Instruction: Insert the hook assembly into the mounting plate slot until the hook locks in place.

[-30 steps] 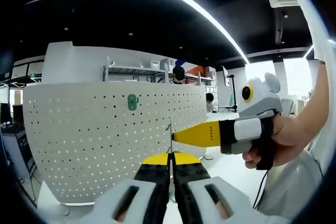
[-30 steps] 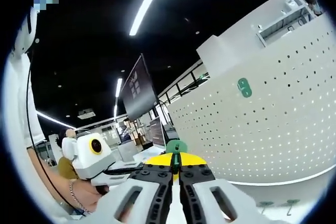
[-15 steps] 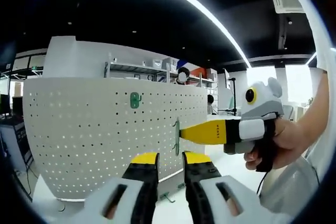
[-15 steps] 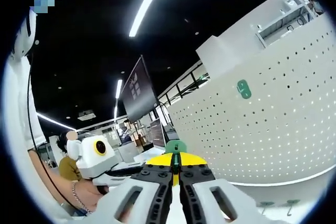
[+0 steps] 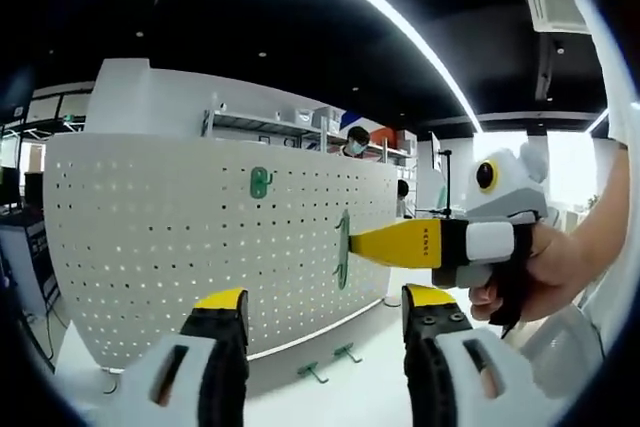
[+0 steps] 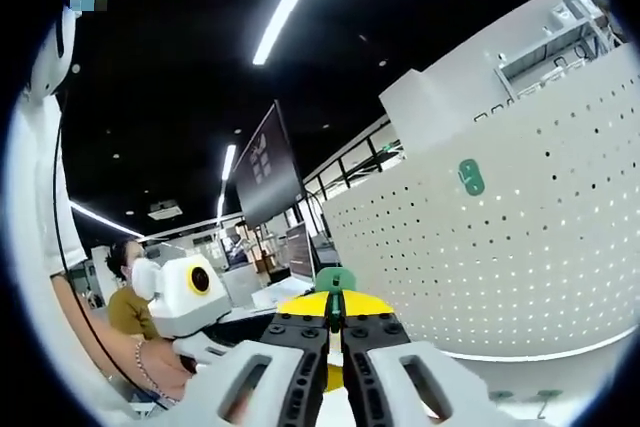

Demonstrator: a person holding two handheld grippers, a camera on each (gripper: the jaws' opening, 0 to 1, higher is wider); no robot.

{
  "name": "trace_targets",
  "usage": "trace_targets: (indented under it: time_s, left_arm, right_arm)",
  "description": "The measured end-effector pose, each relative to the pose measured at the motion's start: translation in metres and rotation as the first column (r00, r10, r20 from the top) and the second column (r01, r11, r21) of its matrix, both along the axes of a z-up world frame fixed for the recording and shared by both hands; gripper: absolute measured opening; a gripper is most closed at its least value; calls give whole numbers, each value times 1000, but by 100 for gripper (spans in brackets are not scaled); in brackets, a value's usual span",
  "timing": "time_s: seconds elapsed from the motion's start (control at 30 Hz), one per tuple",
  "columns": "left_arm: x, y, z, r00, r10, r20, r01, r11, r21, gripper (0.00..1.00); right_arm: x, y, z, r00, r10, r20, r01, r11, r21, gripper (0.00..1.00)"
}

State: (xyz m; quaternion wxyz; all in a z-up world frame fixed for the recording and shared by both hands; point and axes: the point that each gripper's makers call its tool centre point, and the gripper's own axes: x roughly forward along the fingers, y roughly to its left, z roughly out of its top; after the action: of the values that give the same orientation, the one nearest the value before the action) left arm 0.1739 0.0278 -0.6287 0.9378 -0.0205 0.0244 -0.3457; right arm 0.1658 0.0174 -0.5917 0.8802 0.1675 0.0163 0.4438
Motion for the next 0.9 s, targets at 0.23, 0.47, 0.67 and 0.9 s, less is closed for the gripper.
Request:
trace_targets:
  time_s: [0.23,0.47,0.67,0.9]
  left_arm:
    - [0,1,-2,1000,8,-4,-8,1000,9,62]
    - [0,1,-4,1000,7,-2,-7,1000,21,62]
    - [-2,3,-11,1000,9,-12,-9,999,39,63]
    - [-6,5,-20,1000,11,-15,-10,997,73,63]
  right_arm:
    - [7,-7,1,979,-98,176,139,961,-237,0]
    - [10,-9,4,978,-107,177,146,963,-227,0]
    - [21,-20,10,974,-152,166,186,959,-212,0]
    - [38,-35,16,965,-208,158,238,949,-205,0]
